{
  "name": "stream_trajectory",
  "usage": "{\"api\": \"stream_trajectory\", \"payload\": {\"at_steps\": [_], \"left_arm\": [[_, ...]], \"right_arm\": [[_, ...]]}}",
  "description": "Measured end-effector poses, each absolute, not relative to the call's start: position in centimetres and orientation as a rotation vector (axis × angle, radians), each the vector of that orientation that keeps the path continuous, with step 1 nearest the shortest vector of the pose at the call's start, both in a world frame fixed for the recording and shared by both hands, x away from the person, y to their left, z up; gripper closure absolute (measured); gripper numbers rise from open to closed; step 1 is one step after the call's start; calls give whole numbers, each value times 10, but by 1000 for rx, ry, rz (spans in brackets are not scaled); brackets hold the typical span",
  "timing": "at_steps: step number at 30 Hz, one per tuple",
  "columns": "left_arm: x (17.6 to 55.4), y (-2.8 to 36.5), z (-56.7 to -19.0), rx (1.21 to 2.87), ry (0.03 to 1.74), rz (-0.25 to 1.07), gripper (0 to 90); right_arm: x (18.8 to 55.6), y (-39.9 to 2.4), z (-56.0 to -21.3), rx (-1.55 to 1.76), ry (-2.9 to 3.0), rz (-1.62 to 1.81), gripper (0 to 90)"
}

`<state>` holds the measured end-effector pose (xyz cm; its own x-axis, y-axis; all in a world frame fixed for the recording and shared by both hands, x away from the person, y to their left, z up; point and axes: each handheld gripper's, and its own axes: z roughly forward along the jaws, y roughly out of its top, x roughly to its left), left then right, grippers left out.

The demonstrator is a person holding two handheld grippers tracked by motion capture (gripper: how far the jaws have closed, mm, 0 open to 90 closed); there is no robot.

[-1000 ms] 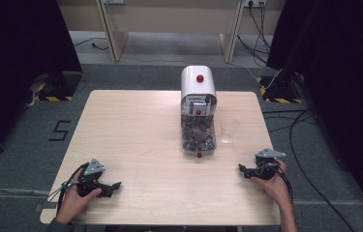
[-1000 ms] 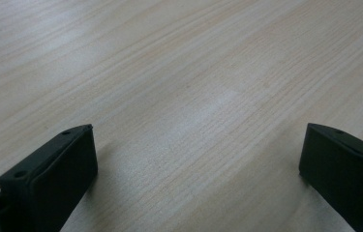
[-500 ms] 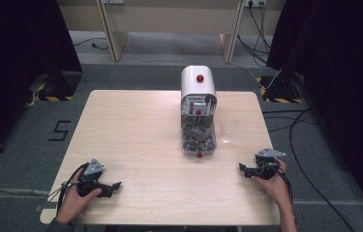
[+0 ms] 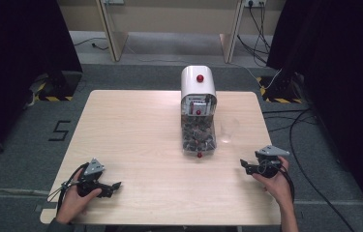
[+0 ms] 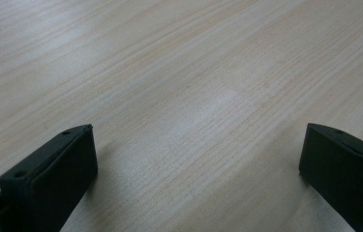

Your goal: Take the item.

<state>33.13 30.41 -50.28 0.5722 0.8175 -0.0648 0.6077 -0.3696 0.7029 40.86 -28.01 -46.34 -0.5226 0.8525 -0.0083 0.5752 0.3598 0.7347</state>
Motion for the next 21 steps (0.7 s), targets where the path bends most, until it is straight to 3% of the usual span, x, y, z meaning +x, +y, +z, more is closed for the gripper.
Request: {"api": "stream_trajectory", "payload": {"at_steps": [21], "left_arm": [[331,304,-503,2106,1133,386,0]], "right_arm": [[406,-256,-440,1140,2236,1027,299]]}}
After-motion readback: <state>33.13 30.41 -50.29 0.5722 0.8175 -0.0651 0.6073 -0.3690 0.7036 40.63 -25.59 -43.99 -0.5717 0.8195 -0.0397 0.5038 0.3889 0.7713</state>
